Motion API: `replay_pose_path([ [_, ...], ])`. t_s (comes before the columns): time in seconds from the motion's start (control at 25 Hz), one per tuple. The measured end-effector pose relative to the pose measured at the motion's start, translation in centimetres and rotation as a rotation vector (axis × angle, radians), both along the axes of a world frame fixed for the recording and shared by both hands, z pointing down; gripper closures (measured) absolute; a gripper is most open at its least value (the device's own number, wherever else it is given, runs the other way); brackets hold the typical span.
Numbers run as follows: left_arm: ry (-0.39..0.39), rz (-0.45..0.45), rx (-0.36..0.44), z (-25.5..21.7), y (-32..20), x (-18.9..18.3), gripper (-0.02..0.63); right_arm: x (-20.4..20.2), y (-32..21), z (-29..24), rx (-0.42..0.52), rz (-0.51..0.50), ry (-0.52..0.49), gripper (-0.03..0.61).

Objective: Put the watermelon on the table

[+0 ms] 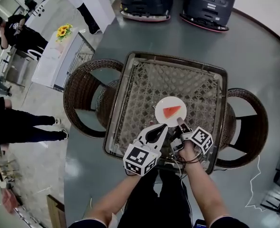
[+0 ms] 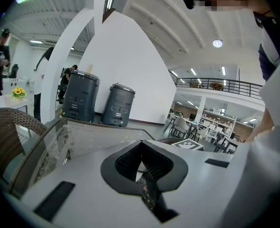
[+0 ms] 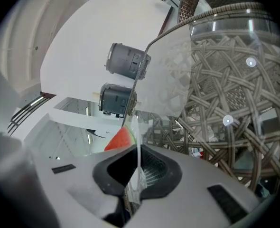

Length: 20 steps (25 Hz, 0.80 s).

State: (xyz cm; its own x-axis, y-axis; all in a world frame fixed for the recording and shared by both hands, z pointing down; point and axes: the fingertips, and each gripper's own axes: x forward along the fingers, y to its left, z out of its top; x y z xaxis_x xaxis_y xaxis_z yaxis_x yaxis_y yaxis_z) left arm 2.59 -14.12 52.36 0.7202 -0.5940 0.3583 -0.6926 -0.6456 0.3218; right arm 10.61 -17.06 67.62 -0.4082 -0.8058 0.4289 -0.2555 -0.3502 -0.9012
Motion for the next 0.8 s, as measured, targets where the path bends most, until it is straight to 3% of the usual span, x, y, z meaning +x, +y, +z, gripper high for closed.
replay_pose_path([
  [0.8, 0.007, -0.003, -0.034, 1.4, 0.1, 0.7, 0.609, -0.2, 0.3, 2.1, -0.014, -0.010, 0.000, 0.568],
])
